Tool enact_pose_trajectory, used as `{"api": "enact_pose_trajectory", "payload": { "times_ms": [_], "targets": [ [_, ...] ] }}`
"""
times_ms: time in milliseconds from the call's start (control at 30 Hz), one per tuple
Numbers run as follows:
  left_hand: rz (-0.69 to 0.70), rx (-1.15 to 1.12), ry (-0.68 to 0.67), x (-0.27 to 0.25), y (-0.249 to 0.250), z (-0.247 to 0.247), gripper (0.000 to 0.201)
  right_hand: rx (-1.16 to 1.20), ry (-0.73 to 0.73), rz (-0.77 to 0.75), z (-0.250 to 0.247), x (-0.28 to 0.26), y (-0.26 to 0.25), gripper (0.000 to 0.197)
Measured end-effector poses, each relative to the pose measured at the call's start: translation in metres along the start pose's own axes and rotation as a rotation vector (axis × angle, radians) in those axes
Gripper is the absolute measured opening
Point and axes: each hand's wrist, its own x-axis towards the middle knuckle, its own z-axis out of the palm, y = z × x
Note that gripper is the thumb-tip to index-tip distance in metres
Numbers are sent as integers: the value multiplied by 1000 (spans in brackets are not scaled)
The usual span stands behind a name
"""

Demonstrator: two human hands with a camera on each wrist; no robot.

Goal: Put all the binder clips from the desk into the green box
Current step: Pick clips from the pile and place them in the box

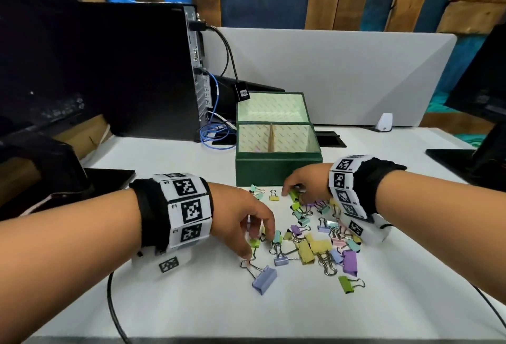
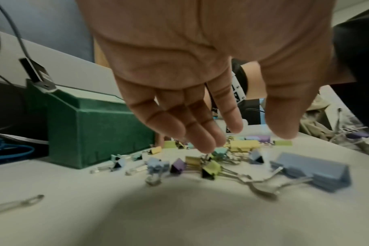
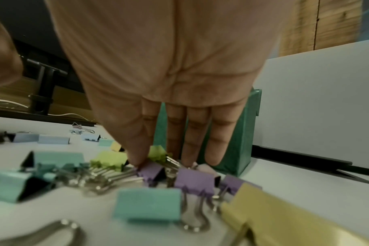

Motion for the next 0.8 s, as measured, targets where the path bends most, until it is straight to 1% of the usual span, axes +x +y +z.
{"api": "enact_pose_trajectory", "payload": {
  "times_ms": [100,267,333,433,500,633,700,800],
  "targets": [
    [39,17,-52,-2,11,9,44,-17,19,4,0,-2,-1,43],
    [129,52,-79,-2,24,17,49,-16,33,24,2,-2,-2,37],
    [133,118,-102,2,25,21,47,6,49,13,1,-5,-1,35],
    [97,171,-111,7,24,26,42,70,123,-16,-1,-10,4,30],
    [93,181,-99,9,23,28,39,191,186,-12,-5,-15,7,28],
    [98,113,-16,8,20,22,33,570,302,22,-19,-21,14,17],
    [85,-5,49,5,17,11,31,835,324,55,-29,-21,13,13],
    [63,-294,187,-3,11,-7,21,1132,343,73,-44,-15,9,19]
  ]
}}
